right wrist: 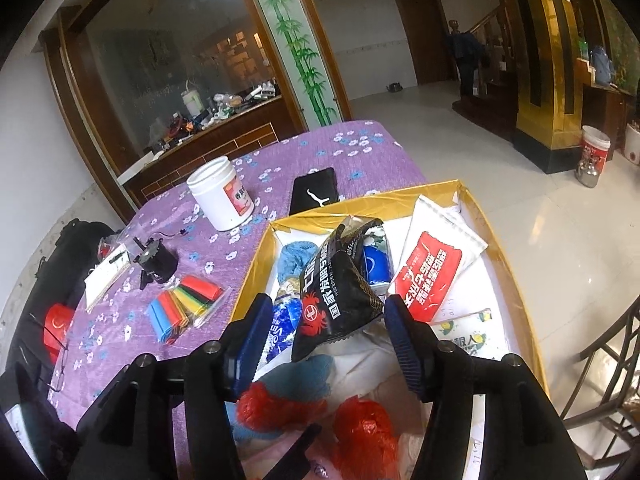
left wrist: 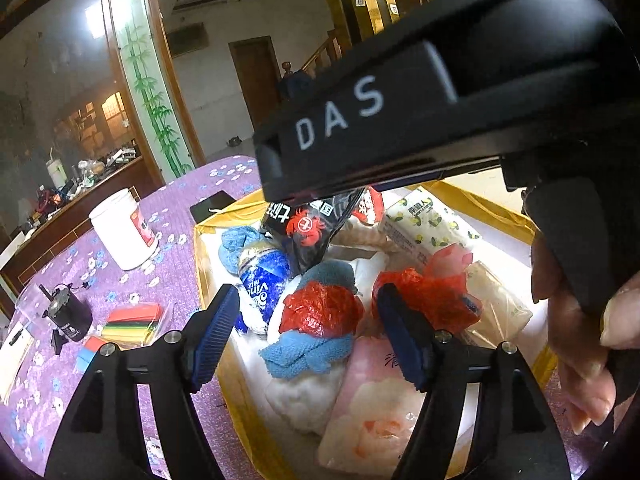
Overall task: Organize soft objects
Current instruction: 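Move both grippers back to the table toward the heat-shrink tube packs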
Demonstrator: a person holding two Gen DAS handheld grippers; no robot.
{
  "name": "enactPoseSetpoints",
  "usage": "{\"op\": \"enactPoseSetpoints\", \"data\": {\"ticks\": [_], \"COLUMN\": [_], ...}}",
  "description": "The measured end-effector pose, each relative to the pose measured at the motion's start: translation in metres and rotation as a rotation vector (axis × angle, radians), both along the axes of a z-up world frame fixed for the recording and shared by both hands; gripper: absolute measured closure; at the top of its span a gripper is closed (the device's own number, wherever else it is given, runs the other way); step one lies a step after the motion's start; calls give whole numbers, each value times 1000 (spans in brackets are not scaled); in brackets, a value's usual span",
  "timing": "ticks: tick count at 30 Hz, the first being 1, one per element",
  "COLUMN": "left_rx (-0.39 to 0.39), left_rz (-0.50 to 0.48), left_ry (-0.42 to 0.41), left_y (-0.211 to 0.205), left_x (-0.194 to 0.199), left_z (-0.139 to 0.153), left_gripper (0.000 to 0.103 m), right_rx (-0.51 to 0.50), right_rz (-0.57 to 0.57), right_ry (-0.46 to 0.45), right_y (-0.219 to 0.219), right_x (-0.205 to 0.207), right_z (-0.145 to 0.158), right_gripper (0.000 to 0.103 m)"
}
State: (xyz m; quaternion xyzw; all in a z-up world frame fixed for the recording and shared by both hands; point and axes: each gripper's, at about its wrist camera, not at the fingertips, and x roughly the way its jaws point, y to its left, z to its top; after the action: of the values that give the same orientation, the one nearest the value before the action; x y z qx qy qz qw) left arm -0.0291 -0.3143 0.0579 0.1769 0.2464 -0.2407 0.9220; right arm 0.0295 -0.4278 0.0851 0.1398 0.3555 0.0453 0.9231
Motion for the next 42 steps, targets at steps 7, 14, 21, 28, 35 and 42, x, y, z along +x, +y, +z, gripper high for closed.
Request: {"op": "enactPoseSetpoints", "data": {"ticks": [7,14,21,28,35,42], "left_rx": [1,-17,-53,-106,-138,-235], "left_rz": [-2,-18,-15,45,291,583], "left_ry": [-11,-1,43,86,116,227], "left_y": [0,4,22,72,188,303], "left_x": [-3,-16,-20,-13,22,66], "left_z": [2,16,27,38,38,1], "left_gripper": [32,32,31,31,30,30], "right_rx": [26,37,32,28,29,87], "right_rz": [-15,-40,-58,-47,38,249], "right_ry": [-12,-30,-61,-70,-50,66], "right_y": [-5,-12,-14,-1,38,122], "right_x": [-10,-23,-37,-41,-30,6], "right_z": [3,12,27,37,44,26], "right_gripper": [40,36,34,34,34,33]}}
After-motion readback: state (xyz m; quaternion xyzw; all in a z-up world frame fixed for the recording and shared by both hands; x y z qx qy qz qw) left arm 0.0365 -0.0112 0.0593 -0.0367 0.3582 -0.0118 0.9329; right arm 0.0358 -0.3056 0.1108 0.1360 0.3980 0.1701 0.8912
